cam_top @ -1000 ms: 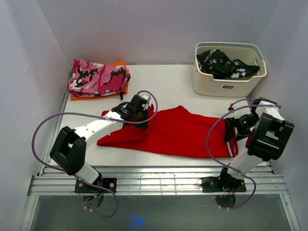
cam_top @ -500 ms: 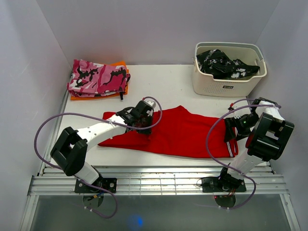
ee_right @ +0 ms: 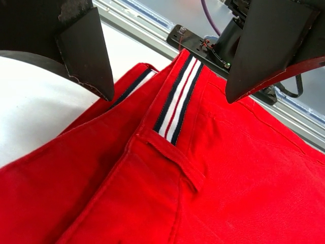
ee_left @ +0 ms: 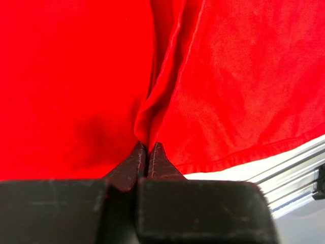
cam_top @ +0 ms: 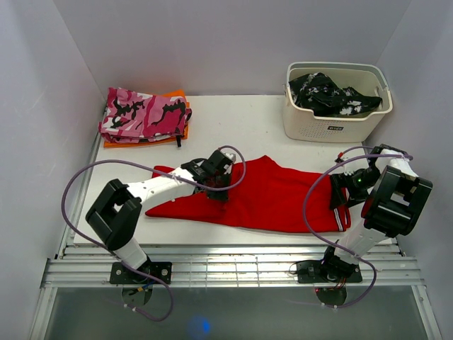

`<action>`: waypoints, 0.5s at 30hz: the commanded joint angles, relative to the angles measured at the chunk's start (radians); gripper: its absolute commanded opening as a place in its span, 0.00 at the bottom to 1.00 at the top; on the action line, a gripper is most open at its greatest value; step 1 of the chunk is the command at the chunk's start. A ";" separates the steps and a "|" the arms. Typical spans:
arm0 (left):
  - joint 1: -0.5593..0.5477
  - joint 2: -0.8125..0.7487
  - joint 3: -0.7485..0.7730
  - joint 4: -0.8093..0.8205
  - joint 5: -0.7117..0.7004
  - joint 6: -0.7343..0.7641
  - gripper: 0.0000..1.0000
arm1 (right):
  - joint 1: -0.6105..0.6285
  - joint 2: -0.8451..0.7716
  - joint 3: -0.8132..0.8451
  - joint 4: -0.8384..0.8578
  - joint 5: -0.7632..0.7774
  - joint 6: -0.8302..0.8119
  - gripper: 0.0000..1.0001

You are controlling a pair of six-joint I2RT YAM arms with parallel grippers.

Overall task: Fold and stack the trousers
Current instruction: Fold the trousers

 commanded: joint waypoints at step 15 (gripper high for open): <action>0.057 -0.147 0.154 0.010 0.176 0.164 0.88 | 0.004 -0.032 0.046 -0.062 -0.099 -0.017 0.95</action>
